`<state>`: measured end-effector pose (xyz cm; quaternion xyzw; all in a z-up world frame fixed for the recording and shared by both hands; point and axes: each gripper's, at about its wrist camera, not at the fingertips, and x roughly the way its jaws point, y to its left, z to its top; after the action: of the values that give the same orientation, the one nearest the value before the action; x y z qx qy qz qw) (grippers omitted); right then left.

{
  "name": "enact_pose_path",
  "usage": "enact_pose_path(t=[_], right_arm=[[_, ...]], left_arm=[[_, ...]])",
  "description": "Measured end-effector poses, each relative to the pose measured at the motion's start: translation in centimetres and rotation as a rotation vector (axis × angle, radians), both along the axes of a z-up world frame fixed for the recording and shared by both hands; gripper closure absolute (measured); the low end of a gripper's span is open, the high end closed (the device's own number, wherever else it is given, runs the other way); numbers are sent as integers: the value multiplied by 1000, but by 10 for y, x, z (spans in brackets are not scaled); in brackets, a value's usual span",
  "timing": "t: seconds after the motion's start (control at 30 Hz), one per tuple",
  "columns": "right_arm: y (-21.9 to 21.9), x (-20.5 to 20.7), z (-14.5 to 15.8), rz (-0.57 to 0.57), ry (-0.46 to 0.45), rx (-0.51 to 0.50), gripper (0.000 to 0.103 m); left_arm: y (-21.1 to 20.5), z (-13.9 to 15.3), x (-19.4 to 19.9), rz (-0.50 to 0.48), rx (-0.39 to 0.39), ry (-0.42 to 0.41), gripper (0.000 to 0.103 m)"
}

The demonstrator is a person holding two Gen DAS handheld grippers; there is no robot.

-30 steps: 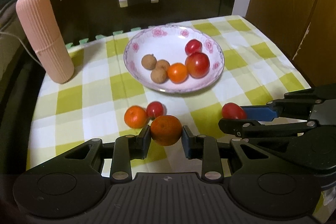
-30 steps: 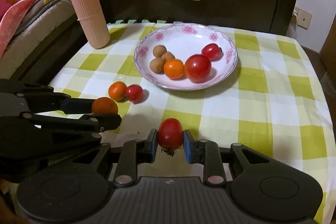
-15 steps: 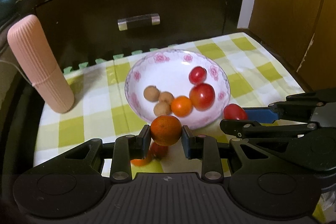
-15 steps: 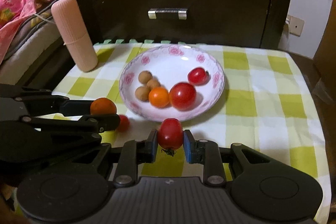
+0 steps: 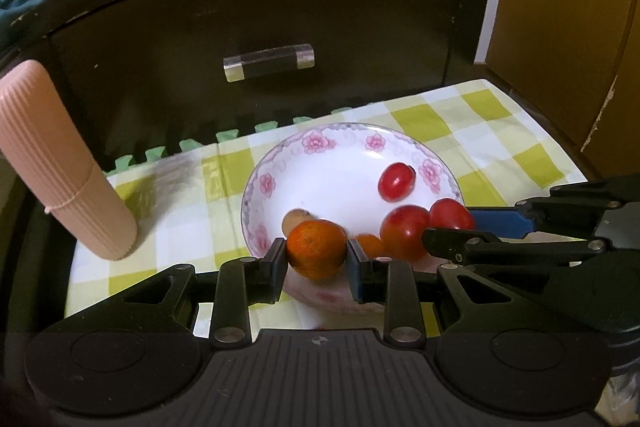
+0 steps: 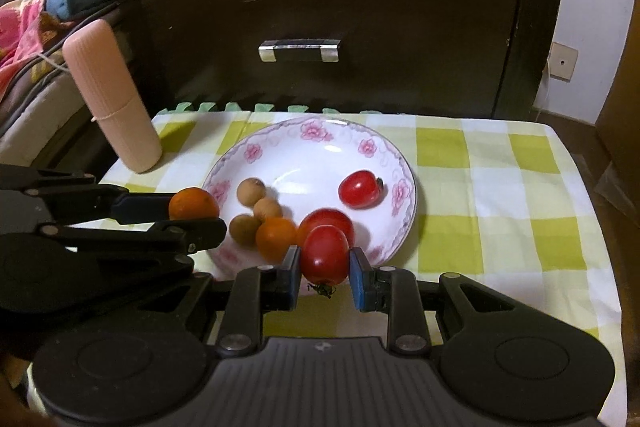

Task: Organize fruits
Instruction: 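Open the left gripper over the bowl while the right releases the cherry tomato into it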

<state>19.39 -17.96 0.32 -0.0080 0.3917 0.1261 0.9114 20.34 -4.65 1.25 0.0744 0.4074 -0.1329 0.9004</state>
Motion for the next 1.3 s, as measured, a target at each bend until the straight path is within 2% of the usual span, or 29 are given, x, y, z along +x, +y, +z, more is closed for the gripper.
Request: enact_pose_path(t=[0.57, 1.3], right_arm=[[-1, 46, -7, -1, -17, -14, 78], [-2, 64, -20, 5, -15, -21, 77]], left_arm=[[-7, -12, 45, 15, 7, 11, 66], [-9, -25, 60, 9, 28, 40, 64]])
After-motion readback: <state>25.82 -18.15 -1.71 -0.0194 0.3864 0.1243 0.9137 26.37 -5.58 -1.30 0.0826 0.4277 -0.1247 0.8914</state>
